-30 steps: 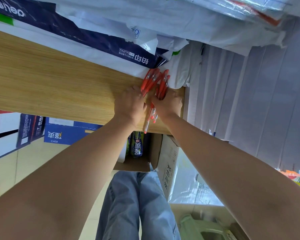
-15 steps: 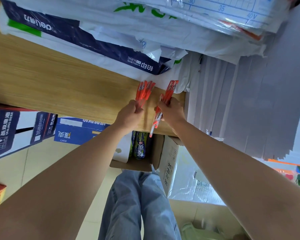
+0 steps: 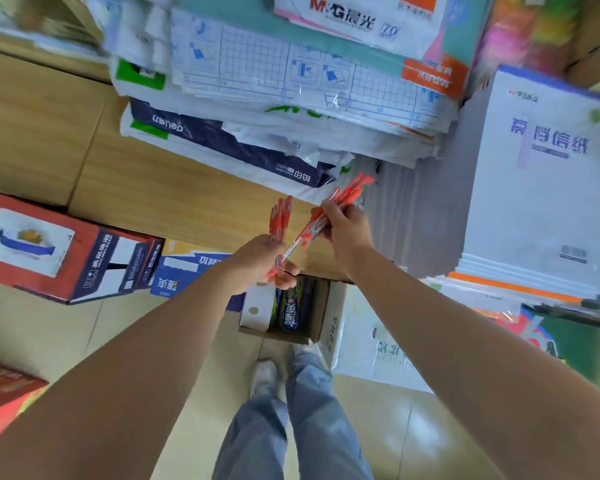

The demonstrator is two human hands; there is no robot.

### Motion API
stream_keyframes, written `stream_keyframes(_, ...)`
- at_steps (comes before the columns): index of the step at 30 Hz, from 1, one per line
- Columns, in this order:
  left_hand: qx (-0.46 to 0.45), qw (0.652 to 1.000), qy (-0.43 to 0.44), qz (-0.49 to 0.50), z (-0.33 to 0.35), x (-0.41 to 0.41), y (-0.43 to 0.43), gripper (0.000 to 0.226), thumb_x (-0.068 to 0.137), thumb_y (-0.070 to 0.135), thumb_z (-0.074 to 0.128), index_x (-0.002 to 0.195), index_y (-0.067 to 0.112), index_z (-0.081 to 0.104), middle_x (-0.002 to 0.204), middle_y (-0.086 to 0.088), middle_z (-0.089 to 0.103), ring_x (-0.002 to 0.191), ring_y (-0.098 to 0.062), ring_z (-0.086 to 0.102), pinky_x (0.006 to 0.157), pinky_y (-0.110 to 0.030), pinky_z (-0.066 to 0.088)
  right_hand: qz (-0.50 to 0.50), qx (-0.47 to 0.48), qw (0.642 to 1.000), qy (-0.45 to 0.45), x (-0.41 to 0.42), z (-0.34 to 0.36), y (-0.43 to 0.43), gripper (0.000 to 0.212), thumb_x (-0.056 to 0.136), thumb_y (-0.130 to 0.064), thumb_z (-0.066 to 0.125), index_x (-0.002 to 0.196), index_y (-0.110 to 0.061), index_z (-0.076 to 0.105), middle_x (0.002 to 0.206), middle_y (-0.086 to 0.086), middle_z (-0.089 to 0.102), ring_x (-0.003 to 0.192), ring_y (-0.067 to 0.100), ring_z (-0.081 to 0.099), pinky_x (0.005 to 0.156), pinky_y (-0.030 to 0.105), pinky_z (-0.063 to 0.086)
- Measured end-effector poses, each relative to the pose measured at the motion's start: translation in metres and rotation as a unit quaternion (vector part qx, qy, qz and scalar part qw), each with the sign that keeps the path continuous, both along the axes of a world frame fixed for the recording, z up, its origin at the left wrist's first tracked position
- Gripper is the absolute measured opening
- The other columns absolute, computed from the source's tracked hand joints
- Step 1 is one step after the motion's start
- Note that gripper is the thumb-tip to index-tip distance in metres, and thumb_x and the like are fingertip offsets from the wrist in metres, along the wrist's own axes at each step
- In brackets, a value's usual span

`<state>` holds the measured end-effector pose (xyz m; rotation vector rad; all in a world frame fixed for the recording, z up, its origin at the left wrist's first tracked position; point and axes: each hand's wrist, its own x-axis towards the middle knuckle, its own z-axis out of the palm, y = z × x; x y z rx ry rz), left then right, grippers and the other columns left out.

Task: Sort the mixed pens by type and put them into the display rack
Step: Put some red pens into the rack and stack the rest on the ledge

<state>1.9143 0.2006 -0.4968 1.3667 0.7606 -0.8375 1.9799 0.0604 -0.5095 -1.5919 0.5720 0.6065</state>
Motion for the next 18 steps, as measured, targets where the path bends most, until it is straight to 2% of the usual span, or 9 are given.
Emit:
stream_keyframes(4,0.025,0.995,-0.072,-0.066,0.040,-0.010,0.006,0.018,0.104,0.018,0.035,0.110,0.004,0.043,0.071,-0.007,0.052,0.049,-0.015,0.046,0.046,-0.026,0.035,-0.030,0.055,0.998,-0.005,-0.015,0.039,0.000,0.008,0.095,-0.016,0.057,0.092,-0.008,0.060,0.082,0.004,0.067,0.071,0.014,0.062,0.069,0.026,0.053)
stream_keyframes(8,0.029,0.981,-0.132,-0.136,0.083,-0.022,0.003,0.014,0.102,0.016,0.040,0.098,0.008,0.051,0.070,-0.009,0.051,0.049,-0.016,0.043,0.046,-0.026,0.033,-0.018,0.089,0.996,-0.018,-0.044,0.074,0.001,0.008,0.095,-0.012,0.057,0.088,-0.009,0.060,0.081,0.005,0.065,0.066,0.012,0.062,0.058,0.018,0.050)
stream_keyframes(9,0.033,0.979,-0.140,-0.147,0.094,-0.026,0.000,0.012,0.101,0.014,0.041,0.096,0.010,0.051,0.072,-0.010,0.052,0.050,-0.017,0.045,0.047,-0.027,0.035,-0.016,0.089,0.996,-0.026,-0.050,0.084,0.000,0.007,0.095,-0.012,0.057,0.089,-0.009,0.060,0.080,0.005,0.065,0.067,0.012,0.063,0.058,0.019,0.051)
stream_keyframes(13,0.092,0.960,-0.175,-0.196,0.129,-0.037,-0.010,0.013,0.103,0.017,0.038,0.114,0.010,0.041,0.085,-0.008,0.058,0.060,-0.020,0.054,0.052,-0.028,0.042,-0.018,0.061,0.995,-0.074,-0.066,0.124,-0.018,0.009,0.095,-0.014,0.057,0.087,-0.012,0.061,0.080,0.005,0.067,0.072,0.016,0.064,0.072,0.029,0.056)
stream_keyframes(16,0.129,0.938,-0.223,-0.230,0.152,-0.038,-0.022,0.006,0.103,0.019,0.037,0.107,0.016,0.040,0.079,-0.005,0.053,0.056,-0.015,0.047,0.049,-0.025,0.038,-0.049,0.063,0.991,-0.107,-0.068,0.157,-0.047,0.009,0.094,-0.013,0.057,0.087,-0.010,0.061,0.084,0.011,0.065,0.072,0.019,0.062,0.075,0.033,0.055)
stream_keyframes(18,0.153,0.915,-0.263,-0.264,0.170,-0.035,-0.036,0.007,0.103,0.023,0.036,0.098,0.019,0.039,0.073,-0.002,0.048,0.055,-0.013,0.042,0.049,-0.025,0.036,-0.059,0.051,0.989,-0.126,-0.068,0.181,-0.071,0.010,0.094,-0.012,0.058,0.085,-0.009,0.061,0.080,0.010,0.063,0.067,0.017,0.061,0.068,0.030,0.057)
